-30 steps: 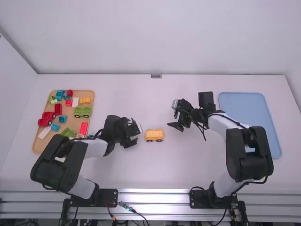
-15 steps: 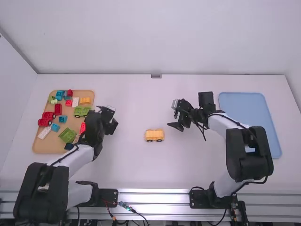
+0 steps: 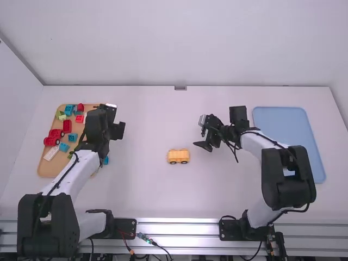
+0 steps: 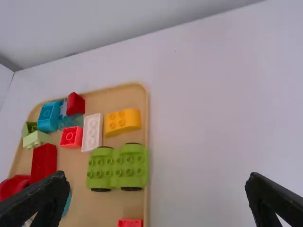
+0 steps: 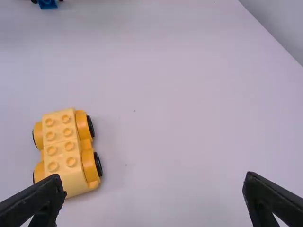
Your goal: Assemble lego blocks to make yellow taxi
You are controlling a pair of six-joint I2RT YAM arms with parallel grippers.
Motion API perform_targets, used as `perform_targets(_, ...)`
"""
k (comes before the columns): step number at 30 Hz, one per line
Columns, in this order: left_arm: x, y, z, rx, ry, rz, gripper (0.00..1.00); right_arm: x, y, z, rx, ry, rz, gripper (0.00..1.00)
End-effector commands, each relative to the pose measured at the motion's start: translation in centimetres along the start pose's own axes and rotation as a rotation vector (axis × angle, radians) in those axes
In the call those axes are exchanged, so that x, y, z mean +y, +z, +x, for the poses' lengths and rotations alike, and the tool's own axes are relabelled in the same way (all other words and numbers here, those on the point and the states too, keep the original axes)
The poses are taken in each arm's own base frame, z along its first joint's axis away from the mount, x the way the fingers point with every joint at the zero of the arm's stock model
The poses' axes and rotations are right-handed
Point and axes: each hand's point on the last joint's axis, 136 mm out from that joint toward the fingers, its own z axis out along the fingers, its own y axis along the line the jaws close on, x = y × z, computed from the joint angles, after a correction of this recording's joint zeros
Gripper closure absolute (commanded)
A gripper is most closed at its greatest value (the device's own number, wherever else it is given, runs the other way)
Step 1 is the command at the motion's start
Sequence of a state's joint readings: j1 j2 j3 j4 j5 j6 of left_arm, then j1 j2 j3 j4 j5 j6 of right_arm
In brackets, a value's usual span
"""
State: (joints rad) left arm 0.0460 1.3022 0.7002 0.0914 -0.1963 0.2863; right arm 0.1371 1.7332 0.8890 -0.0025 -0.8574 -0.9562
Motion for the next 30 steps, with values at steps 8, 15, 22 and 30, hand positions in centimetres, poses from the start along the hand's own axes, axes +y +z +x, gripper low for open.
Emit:
perform_targets(8,1.6,-0.5,-1.5,-0.049,0.013,-0.049,0.01,-0.5,-0.5,-1.4,-0.023,-0.033,0.015,0.01)
perform_targets(15,5.0,0.3,-0.8,0.006,-0.206,-0.064,0.01,-0.5,-0.5,-1.3,-0.023,-0.032,0.015,0.01)
perform_targets(22,7.0,2.4,-0.7,0.149,-0.267,0.006,0.01,-0.5,-0.5,-1.3,-0.022,-0.033,0.015,0.01)
perform_targets(30,7.8,6.8,-2.3,0.295,-0.125,0.060,0.01,-0.5,-0.5,-1.3,-0.022,-0.035,0.015,0.01)
